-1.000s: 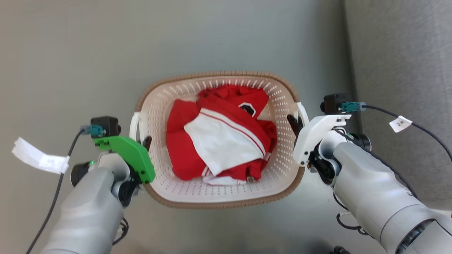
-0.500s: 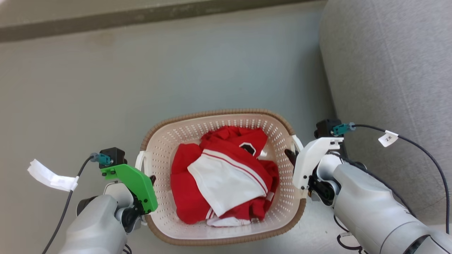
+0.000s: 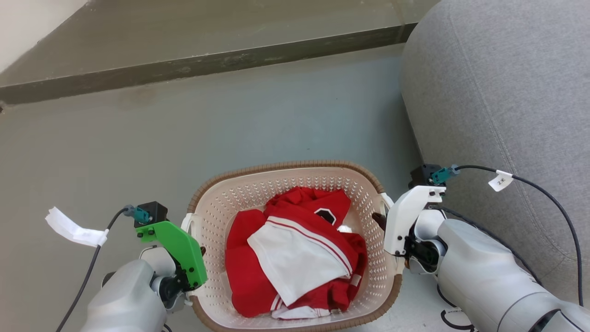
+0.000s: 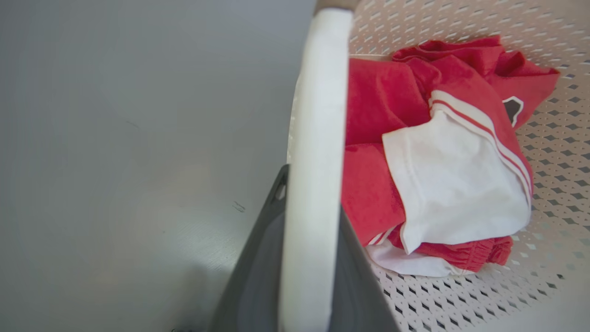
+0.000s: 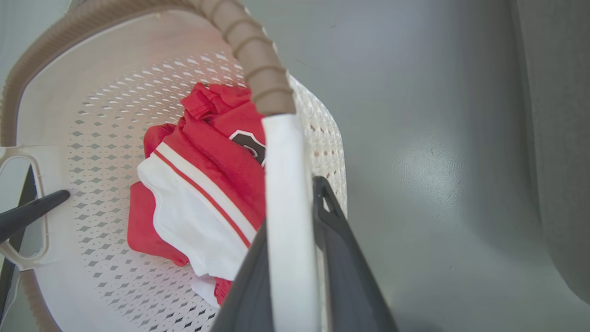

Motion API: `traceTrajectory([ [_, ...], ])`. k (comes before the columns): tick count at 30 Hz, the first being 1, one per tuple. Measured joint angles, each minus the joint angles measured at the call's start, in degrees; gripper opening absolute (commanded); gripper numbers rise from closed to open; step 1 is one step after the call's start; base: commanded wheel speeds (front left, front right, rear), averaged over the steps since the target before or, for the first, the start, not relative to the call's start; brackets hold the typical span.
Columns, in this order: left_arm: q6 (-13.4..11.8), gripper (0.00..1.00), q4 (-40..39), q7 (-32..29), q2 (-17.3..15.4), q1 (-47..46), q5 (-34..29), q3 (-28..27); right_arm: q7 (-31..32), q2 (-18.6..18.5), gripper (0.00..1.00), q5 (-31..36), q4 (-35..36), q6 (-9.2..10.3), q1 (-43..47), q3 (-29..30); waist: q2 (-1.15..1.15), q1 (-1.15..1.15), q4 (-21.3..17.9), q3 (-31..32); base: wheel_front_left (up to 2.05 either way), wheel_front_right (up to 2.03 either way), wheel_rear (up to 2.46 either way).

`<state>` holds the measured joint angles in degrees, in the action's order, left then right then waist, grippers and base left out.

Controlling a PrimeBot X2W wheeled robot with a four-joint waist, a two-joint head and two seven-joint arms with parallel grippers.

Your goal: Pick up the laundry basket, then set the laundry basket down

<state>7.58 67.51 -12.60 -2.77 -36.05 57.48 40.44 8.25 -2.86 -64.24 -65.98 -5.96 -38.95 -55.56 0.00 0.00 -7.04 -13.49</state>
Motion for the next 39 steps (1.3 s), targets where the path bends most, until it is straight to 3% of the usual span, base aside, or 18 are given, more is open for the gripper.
traceTrajectory([
  [14,0.0,0.0,0.6,-3.2,0.3,0.1,2.0,0.0,3.8,-0.4,0.0,-0.9,-0.2,0.0,-0.1,-1.4,0.0,0.0,-0.5,1.5,0.0,0.0,0.0],
  [39,0.0,0.0,1.5,-4.3,0.8,0.3,2.4,0.5,5.4,-0.4,0.0,-2.4,-1.1,-0.01,-0.1,-2.5,0.0,0.0,0.1,3.4,0.0,0.0,0.0],
])
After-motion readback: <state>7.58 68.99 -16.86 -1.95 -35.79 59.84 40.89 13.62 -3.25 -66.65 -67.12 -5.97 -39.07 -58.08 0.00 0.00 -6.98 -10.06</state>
